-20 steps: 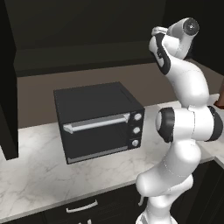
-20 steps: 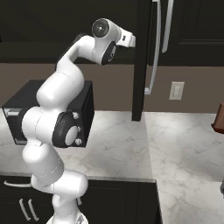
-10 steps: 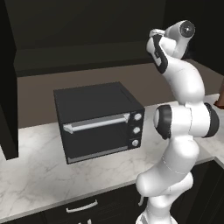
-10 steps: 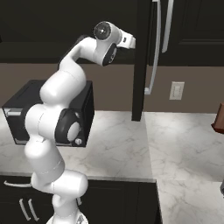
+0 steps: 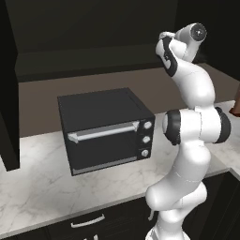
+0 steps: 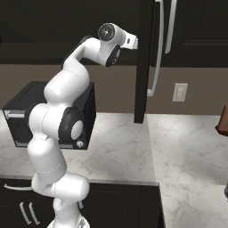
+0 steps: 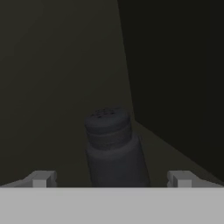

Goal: Collect the turmeric, mayonnaise, and shaker from the cabinet and place them next to the stove.

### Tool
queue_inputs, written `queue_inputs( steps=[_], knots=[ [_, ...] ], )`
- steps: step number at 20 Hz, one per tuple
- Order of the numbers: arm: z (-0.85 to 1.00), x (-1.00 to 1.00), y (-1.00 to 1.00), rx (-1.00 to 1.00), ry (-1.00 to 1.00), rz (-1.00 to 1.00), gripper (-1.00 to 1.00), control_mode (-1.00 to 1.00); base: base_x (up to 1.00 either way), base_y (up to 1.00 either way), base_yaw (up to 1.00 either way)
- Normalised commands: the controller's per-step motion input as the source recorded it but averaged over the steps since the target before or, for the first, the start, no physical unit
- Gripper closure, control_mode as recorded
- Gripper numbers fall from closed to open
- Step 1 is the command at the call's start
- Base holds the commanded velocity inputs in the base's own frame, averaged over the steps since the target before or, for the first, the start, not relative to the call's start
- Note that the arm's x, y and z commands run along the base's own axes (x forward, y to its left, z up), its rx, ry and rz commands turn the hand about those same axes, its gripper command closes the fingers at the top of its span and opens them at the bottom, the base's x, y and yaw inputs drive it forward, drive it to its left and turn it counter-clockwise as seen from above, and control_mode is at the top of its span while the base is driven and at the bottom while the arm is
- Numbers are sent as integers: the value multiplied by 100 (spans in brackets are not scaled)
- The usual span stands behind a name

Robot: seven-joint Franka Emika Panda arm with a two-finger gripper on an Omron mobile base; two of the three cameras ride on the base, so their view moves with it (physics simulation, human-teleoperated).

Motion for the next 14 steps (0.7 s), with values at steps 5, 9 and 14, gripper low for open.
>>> queue_inputs(
  steps=[5, 9, 14],
  knots=[
    [0, 10, 0, 0, 0, 0, -100, -100, 0, 0, 0],
    [-2, 9, 0, 0, 0, 0, -100, -100, 0, 0, 0],
    [-3, 9, 0, 0, 0, 0, -100, -100, 0, 0, 0]
  ],
)
